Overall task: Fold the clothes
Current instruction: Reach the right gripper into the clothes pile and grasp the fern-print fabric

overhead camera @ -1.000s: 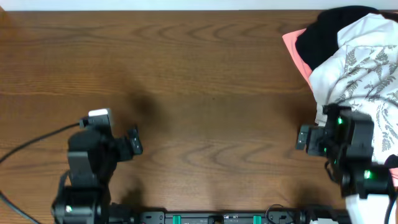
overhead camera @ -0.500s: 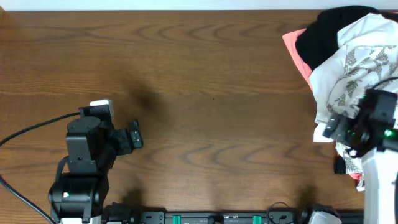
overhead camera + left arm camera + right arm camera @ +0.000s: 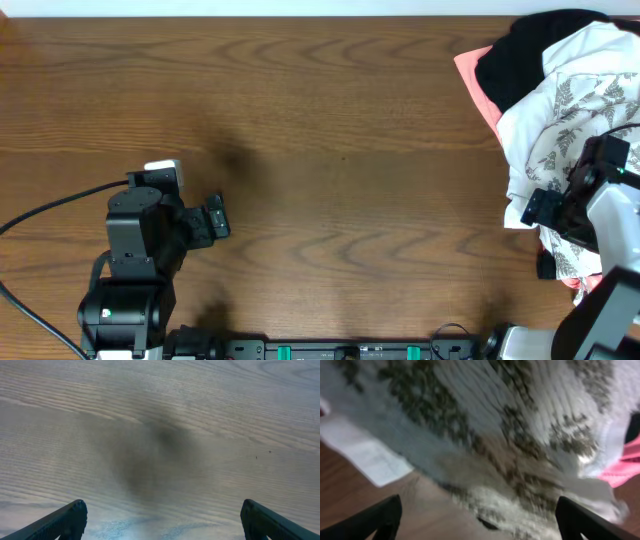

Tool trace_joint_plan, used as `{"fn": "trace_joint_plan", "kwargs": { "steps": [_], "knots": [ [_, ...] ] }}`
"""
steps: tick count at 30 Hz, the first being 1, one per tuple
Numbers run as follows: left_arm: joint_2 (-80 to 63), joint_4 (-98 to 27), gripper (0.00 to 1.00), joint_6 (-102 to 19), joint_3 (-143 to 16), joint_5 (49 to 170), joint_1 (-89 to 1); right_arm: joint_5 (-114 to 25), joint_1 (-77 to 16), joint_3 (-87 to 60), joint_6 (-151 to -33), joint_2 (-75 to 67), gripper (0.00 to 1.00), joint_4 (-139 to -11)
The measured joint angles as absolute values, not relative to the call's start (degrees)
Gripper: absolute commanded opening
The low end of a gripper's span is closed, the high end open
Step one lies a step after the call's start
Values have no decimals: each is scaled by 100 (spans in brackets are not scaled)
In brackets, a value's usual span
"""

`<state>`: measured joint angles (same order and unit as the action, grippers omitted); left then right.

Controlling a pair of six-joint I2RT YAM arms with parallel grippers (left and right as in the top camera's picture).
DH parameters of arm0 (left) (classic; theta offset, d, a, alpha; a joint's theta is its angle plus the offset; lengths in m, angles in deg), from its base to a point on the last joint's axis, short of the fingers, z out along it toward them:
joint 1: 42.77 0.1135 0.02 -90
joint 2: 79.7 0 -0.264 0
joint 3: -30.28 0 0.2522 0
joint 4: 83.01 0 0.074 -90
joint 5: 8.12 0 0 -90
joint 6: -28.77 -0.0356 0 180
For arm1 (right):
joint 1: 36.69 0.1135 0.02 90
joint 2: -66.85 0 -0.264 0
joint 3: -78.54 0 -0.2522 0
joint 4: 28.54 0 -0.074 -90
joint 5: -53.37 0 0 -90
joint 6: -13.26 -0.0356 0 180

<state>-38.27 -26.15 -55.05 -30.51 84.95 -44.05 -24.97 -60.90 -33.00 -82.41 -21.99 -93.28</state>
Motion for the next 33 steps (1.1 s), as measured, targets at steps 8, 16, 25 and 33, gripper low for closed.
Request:
{"fn": "trace_joint_plan", "kwargs": {
  "steps": [8, 16, 25, 33],
  "knots": [
    [-3827, -2631, 98, -5505, -3051, 8495, -4405, -2462, -6090, -3300, -8175, -2472, 4, -8959],
    [-3827, -2716, 98, -5505, -3051, 8495, -4405, -2573, -6081, -3171, -8193, -2446, 1, -9132],
    [-3827, -2725, 98, -5505, -3051, 8495, -4405, -3576, -5369, -603, -8055, -1500, 1, -10096],
    [-3822, -2725, 98, -5505, -3051, 8495, -4405, -4778, -3286, 1495, -8014, -1008, 2, -9586]
  ]
}}
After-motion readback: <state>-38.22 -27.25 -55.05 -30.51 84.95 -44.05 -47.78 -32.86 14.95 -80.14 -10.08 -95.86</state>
